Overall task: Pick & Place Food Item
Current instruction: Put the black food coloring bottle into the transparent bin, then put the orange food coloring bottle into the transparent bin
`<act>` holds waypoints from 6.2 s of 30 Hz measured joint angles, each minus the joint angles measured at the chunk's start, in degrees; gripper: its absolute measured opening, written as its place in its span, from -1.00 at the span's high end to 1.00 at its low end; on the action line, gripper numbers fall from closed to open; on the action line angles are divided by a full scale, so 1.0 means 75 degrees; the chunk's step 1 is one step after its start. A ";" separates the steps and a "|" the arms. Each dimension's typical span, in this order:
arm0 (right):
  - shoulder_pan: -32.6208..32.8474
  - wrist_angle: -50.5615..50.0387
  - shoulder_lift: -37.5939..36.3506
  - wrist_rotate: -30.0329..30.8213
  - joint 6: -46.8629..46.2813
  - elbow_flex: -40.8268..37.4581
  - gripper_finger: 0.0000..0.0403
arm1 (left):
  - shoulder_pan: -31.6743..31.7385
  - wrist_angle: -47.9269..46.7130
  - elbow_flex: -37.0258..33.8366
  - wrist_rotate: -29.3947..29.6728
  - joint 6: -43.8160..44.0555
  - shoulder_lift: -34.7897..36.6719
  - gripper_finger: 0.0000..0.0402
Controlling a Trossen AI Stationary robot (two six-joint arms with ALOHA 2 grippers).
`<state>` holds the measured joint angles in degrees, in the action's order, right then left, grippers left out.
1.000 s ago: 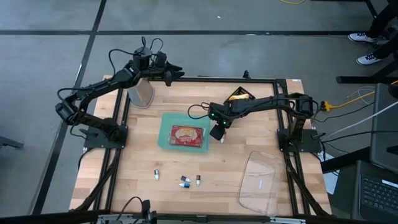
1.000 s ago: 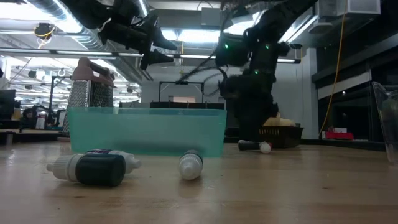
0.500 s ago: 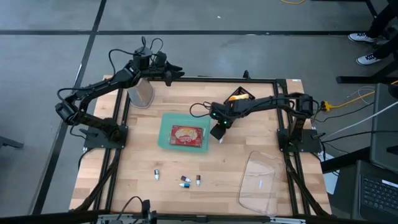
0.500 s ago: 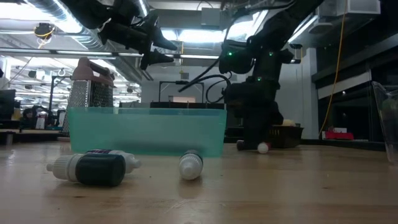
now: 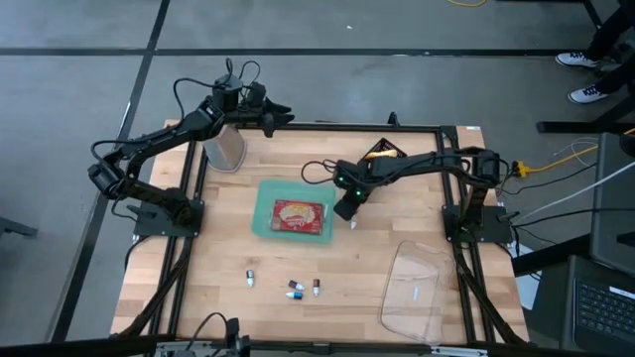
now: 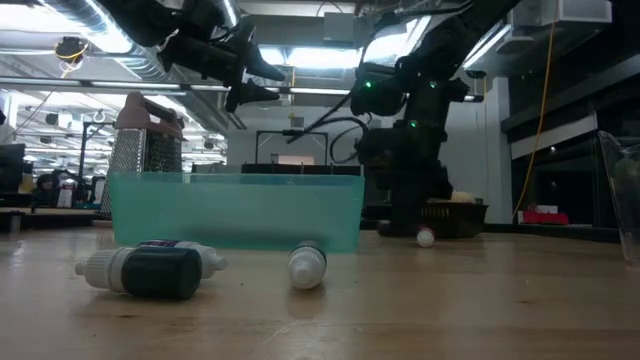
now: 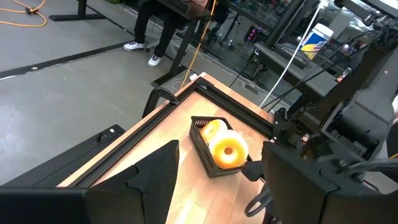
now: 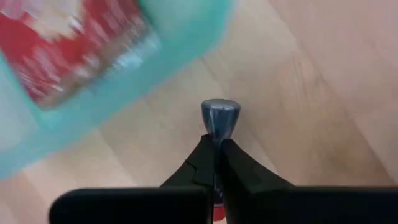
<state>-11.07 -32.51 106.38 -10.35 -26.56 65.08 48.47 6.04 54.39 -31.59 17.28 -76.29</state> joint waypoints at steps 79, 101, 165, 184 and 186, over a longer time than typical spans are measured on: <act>0.4503 -0.2169 -0.4127 0.2641 -0.9623 -0.0298 -0.08 | -0.0006 0.0085 0.0000 -0.0109 0.0072 0.0003 -0.11; 0.1201 -0.1183 -0.1894 0.0118 -0.6604 -0.0300 0.22 | 0.0003 0.0052 0.0003 -0.0343 -0.0062 0.0003 -0.11; -0.0238 0.1667 -0.0515 0.0206 -0.5651 -0.0321 0.78 | 0.0003 -0.0035 0.0003 -0.0336 -0.0205 0.0003 -0.11; 0.0519 0.1541 -0.4377 0.0314 -0.5463 -0.0303 0.78 | 0.0003 -0.0035 0.0003 -0.0335 -0.0199 0.0003 -0.11; 0.0950 0.1428 -0.4717 0.0317 -0.5790 -0.0297 0.78 | 0.0006 -0.0035 0.0003 -0.0335 -0.0201 0.0003 -0.11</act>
<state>-3.94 -21.80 71.00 -7.97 -69.98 62.85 48.51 5.78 54.41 -34.11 15.77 -76.27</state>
